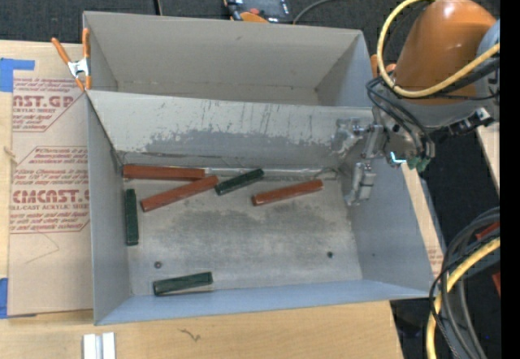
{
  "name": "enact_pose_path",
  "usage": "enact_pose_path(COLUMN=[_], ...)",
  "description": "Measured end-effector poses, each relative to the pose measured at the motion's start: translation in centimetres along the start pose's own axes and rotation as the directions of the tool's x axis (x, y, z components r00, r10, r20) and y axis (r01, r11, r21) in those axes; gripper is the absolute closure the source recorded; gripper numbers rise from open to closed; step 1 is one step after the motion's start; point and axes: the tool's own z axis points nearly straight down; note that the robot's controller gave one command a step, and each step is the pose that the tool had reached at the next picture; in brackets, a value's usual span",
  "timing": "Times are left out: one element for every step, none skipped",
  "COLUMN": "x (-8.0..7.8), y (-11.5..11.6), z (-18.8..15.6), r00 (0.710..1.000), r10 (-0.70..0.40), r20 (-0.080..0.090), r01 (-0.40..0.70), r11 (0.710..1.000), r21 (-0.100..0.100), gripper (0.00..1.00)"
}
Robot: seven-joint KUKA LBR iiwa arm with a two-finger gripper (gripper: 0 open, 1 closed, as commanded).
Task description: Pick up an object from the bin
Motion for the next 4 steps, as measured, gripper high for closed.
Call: enact_pose_path(x=[-1.6, -0.4, -0.7, -1.5], y=[5.3, 4.2, 1.5, 1.2], z=[16.4, 12.9, 12.7, 16.1], r00=[0.996, 0.966, 0.978, 0.994], r10=[-0.088, -0.257, -0.21, -0.109], r20=[0.001, 0.007, 0.009, 0.005], r01=[0.088, 0.257, 0.21, 0.109], r11=[0.996, 0.966, 0.978, 0.994], r21=[-0.001, 0.002, 0.002, -0.001], gripper=[0.0, 0.0, 0.0, 0.0])
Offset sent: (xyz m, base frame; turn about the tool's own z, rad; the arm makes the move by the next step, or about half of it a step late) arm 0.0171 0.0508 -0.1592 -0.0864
